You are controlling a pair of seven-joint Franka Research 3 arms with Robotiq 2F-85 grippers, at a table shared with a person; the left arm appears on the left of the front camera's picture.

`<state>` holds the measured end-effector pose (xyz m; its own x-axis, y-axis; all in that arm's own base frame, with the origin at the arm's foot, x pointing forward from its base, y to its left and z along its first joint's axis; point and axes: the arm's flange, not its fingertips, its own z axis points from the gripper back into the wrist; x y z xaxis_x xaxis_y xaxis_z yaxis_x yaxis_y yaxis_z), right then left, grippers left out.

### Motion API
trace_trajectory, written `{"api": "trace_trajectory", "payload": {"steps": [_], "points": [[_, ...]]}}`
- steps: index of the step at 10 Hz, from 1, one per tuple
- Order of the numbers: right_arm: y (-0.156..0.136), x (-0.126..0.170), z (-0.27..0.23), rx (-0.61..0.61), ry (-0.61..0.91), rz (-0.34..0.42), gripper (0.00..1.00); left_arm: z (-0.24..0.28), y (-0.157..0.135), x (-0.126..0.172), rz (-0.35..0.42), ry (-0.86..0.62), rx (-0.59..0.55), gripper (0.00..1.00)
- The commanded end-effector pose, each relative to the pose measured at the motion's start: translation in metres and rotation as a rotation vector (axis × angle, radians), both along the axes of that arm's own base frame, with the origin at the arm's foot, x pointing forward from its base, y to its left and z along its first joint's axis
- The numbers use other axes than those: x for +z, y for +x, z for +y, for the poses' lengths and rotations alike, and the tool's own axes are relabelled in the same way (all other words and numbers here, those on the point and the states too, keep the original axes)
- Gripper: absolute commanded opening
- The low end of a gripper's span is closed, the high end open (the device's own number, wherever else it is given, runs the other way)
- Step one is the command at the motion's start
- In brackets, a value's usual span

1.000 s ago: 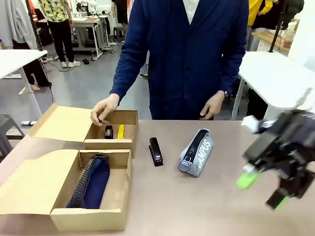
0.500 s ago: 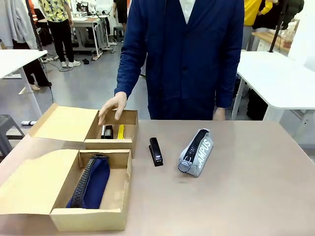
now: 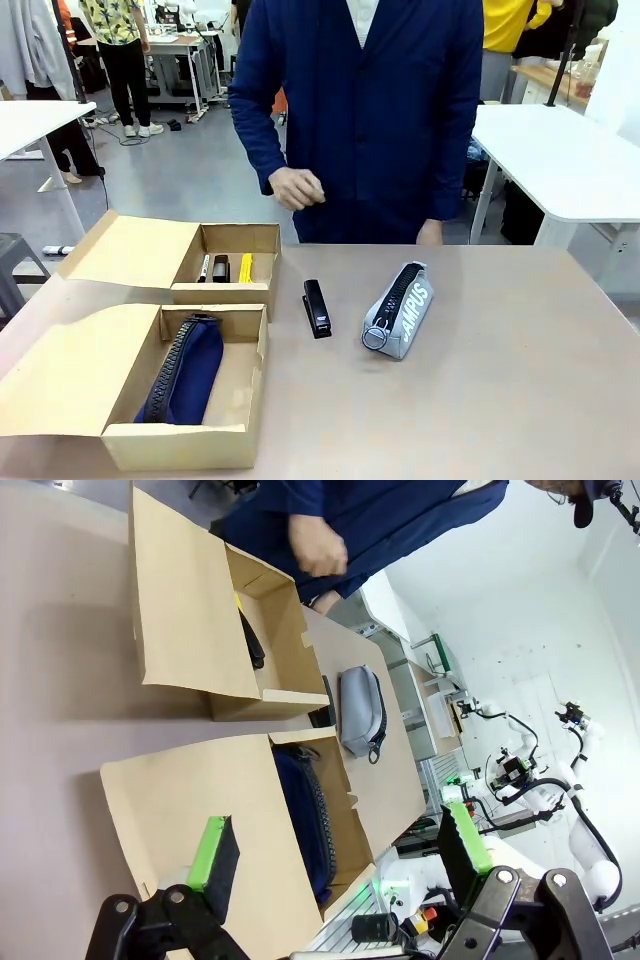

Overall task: Place items inside the box.
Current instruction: Pick up a Pencil pouch or Stapler and place it inside the Mailer Box closest to the robot.

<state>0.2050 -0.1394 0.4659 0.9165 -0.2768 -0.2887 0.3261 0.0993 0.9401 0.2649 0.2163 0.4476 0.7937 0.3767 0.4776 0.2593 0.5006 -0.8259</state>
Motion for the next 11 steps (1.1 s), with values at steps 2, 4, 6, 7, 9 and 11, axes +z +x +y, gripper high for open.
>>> {"api": "trace_trajectory", "payload": {"steps": [2,4,6,7,9,11], "points": [[-0.002,0.01,-0.001,-0.006,0.009,-0.016,1.0,-0.001,0.0,0.001,-0.026,-0.007,-0.002,1.0],[-0.002,0.01,-0.001,-0.006,0.009,-0.016,1.0,-0.001,0.0,0.001,-0.026,-0.007,-0.002,1.0],[-0.002,0.01,-0.001,-0.006,0.009,-0.016,1.0,-0.001,0.0,0.001,-0.026,-0.007,-0.002,1.0],[-0.002,0.01,-0.001,-0.006,0.009,-0.016,1.0,-0.001,0.0,0.001,-0.026,-0.007,-0.002,1.0],[-0.002,0.01,-0.001,-0.006,0.009,-0.016,1.0,-0.001,0.0,0.001,-0.026,-0.007,-0.002,1.0],[0.006,0.004,0.022,0.068,-0.087,-0.049,1.0,-0.001,0.0,0.001,-0.026,-0.007,-0.002,1.0]]}}
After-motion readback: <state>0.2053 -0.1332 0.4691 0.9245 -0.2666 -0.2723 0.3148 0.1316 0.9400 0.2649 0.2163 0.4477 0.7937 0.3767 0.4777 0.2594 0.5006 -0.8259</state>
